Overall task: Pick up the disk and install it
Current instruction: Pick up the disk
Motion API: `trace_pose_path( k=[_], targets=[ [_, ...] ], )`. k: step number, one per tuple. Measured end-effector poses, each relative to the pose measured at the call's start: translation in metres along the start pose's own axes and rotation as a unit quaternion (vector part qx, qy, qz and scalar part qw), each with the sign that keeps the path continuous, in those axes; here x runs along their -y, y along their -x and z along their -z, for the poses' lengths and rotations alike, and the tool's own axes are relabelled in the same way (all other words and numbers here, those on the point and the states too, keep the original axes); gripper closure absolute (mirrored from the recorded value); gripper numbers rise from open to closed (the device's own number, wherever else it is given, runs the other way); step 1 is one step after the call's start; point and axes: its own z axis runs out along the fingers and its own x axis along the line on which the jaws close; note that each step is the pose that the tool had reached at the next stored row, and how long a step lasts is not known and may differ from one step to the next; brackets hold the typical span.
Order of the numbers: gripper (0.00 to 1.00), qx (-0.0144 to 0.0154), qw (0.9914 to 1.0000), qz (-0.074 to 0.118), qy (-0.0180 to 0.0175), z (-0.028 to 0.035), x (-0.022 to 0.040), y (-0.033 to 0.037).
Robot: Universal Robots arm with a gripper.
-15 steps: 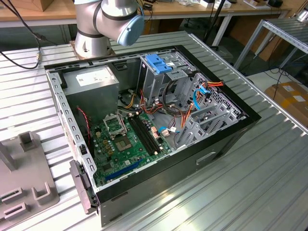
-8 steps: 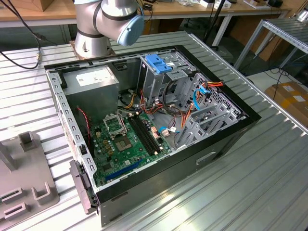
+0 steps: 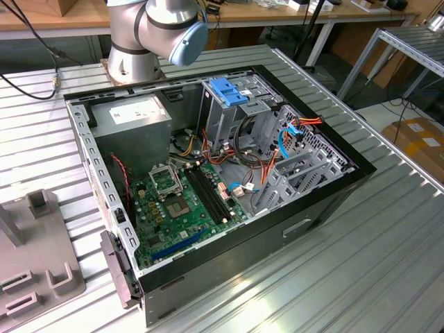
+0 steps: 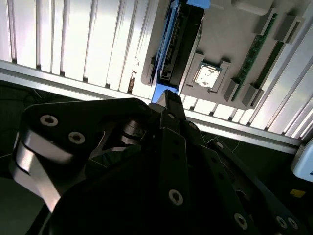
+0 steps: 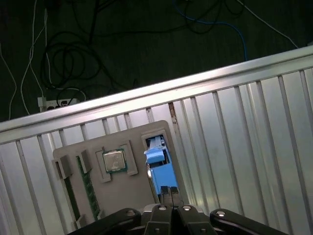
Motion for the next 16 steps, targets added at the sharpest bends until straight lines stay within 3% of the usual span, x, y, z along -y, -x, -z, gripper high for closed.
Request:
trace_pose_path(
  k=[7, 12, 15, 16],
  targets=[
    [0.89, -0.0002, 1.00000, 0.000, 0.0013, -0.0001, -0.0001, 0.0000],
    [0.89, -0.0023, 0.99994, 0.000, 0.0106, -0.0002, 0.0000, 0.0000],
    [0.89, -0.0044, 0.99979, 0.001, 0.0201, -0.0005, 0.0000, 0.0000],
    [0.89, -0.0047, 0.99975, 0.000, 0.0217, -0.0007, -0.0001, 0.0000]
  ],
)
